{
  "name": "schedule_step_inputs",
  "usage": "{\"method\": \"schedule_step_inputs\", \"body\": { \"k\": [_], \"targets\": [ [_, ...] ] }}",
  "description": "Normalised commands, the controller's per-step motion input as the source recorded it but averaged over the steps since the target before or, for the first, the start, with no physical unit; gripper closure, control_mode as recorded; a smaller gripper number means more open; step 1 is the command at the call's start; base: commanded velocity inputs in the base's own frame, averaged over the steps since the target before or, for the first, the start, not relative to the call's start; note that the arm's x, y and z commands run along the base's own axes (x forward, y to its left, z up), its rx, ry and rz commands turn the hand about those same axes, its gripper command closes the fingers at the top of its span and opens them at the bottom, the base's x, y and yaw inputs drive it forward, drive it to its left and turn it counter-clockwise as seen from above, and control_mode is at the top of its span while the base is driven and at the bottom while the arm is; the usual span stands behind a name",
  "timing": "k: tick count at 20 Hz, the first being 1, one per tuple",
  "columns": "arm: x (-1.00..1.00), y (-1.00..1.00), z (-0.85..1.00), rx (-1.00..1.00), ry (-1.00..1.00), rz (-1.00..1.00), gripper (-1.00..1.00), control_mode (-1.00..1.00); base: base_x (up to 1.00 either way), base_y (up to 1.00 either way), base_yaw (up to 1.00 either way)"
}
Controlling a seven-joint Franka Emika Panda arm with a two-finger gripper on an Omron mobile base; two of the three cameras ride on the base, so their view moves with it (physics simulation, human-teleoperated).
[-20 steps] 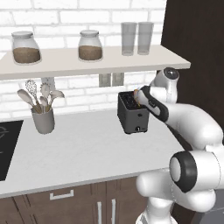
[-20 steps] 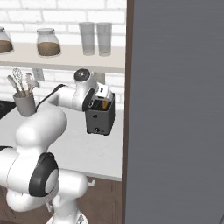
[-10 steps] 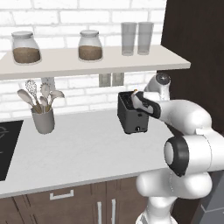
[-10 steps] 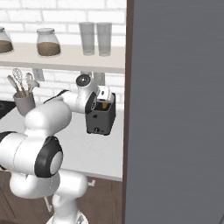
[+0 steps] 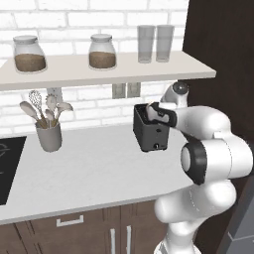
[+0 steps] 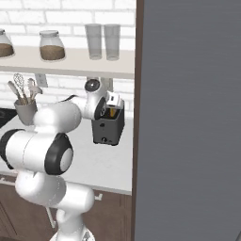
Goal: Start the toaster. Once the lever pops up, take the bread to the plate on the dining counter.
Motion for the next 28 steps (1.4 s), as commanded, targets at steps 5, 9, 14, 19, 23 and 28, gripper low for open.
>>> {"method": "schedule_step_inputs", "body": {
  "k": [5,9,14,19,23,28],
  "targets": [
    [0.32,0.00,-0.16,0.00,0.00,0.00,-1.00,-1.00,0.00,0.00,0.00],
    [0.22,0.00,-0.18,0.00,0.00,0.00,-1.00,-1.00,0.00,0.00,0.00],
    [0.16,0.00,-0.21,0.00,0.00,0.00,-1.00,-1.00,0.00,0.00,0.00],
    [0.17,0.00,-0.15,0.00,0.00,0.00,-1.00,-1.00,0.00,0.00,0.00],
    [0.19,0.00,-0.13,0.00,0.00,0.00,-1.00,-1.00,0.00,0.00,0.00],
    [0.13,0.00,-0.12,0.00,0.00,0.00,-1.00,-1.00,0.00,0.00,0.00]
  ]
}}
